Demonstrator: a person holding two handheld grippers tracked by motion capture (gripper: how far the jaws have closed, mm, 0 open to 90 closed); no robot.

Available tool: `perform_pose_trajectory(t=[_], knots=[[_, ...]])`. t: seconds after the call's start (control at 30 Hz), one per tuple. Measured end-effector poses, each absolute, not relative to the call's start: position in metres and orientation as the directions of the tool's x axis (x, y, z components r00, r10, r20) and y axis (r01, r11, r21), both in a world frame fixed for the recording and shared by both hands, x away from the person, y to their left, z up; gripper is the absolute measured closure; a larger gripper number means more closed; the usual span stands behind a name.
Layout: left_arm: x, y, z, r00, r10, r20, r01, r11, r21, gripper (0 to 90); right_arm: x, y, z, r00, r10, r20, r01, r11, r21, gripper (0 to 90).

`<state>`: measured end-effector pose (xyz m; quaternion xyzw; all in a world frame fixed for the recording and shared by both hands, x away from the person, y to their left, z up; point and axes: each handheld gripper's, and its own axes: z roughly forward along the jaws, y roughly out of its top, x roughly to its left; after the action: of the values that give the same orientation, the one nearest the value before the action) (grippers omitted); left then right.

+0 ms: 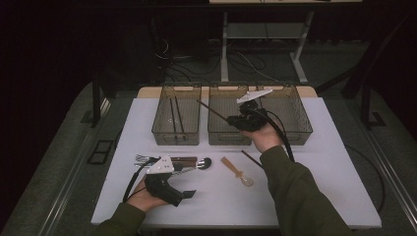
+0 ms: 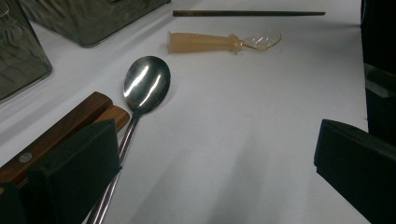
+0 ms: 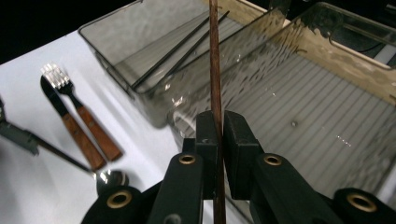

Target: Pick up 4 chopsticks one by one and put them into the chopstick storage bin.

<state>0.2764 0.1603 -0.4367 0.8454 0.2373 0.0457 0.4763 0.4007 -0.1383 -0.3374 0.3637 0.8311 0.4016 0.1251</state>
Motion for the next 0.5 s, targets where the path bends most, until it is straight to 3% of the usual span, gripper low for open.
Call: perform_pose_trajectory(t=[0.5], knots=[[0.277, 0.159, -0.438, 0.884, 0.441, -0.159, 0.363, -0.430, 0.827, 0.0, 0.437, -0.093, -0.331, -0.686, 0.722, 0.094, 0.522, 0.398, 0.754, 84.6]])
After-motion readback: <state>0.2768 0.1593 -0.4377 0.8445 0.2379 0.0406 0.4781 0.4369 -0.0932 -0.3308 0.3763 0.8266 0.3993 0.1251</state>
